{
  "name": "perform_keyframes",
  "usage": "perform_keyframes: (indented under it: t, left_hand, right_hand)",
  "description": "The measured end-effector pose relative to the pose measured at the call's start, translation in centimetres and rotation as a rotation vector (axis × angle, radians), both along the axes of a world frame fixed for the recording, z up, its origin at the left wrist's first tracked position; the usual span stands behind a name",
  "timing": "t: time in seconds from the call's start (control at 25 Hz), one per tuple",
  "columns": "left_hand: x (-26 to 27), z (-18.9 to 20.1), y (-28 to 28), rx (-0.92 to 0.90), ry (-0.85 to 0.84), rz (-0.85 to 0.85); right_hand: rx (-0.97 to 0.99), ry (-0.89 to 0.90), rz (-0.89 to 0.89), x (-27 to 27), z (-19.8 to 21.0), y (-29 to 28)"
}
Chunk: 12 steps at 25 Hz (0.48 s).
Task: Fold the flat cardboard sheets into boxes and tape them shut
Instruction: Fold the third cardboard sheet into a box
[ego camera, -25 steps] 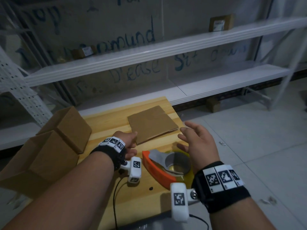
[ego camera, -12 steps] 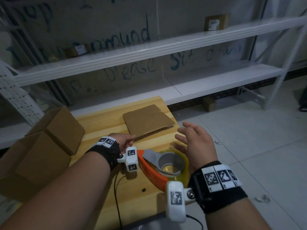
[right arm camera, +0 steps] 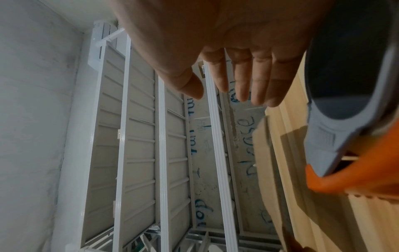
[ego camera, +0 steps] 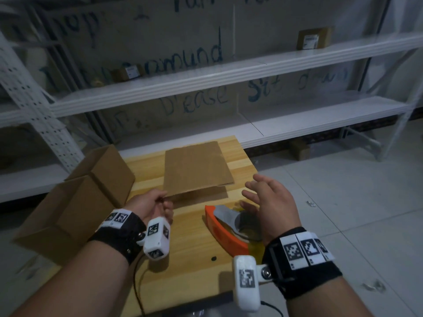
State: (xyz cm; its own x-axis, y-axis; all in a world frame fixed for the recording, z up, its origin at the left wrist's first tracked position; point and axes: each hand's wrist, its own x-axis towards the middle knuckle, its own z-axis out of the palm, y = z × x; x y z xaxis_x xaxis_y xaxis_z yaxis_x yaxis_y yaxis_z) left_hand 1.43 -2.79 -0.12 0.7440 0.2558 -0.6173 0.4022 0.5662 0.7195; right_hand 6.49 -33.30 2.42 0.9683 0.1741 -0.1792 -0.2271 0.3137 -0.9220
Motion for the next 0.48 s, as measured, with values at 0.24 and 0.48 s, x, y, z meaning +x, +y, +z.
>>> perform_keyframes:
  t: [0.24,0.48]
  left_hand:
    - [-7.1,2.5,-0.9,0.064,-0.189,0.127]
    - [-13.5,2.1,-4.2,0.102,-0.296,0.282]
  right_hand:
    - [0.042,-0.017,0.080,-2.0,1.1,1.3]
    - [0.127,0.040,0.126,-4.1,2.2,3.0]
